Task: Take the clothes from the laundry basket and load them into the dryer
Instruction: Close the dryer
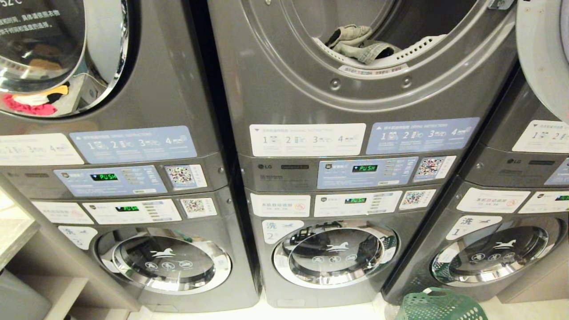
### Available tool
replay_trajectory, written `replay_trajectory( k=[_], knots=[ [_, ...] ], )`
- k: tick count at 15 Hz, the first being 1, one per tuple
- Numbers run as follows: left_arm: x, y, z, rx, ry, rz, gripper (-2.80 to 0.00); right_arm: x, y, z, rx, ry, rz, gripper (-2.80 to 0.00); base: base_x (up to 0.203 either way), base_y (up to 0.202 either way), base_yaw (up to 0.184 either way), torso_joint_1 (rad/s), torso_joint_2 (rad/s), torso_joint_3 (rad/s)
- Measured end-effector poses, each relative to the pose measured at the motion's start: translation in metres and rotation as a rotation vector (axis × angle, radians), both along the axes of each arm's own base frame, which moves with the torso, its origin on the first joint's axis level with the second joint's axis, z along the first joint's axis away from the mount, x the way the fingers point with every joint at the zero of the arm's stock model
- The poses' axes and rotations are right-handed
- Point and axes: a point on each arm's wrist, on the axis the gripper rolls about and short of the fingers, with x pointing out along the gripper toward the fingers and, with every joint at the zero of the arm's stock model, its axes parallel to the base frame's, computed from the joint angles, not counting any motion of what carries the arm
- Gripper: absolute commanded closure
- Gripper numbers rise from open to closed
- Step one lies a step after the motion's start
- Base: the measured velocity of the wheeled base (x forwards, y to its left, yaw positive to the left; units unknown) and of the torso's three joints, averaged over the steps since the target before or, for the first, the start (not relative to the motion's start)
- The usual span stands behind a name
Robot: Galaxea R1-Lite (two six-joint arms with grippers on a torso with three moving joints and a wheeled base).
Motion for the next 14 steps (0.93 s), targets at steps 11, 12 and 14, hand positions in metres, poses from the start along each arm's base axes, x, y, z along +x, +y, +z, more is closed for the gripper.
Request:
replay_trajectory(
  k=[11,12,14],
  knots=[
    [0.0,0.0,0.0,0.012,0.0,-0.004,0.0,0.0,0.0,0.0,0.0,0.0,-0.001,0.0,0.001,-0.015,0.002,0.0,0.0,0.001],
    [0.0,0.0,0.0,0.01,0.0,-0.002,0.0,0.0,0.0,0.0,0.0,0.0,0.0,0.0,0.001,-0.168,0.002,0.007,0.0,0.002],
    [0.0,-0.0001,0.0,0.009,0.0,-0.001,0.0,0.0,0.0,0.0001,0.0,-0.001,0.0,0.0,0.0,-0.197,0.002,0.0,0.01,0.003]
  ],
)
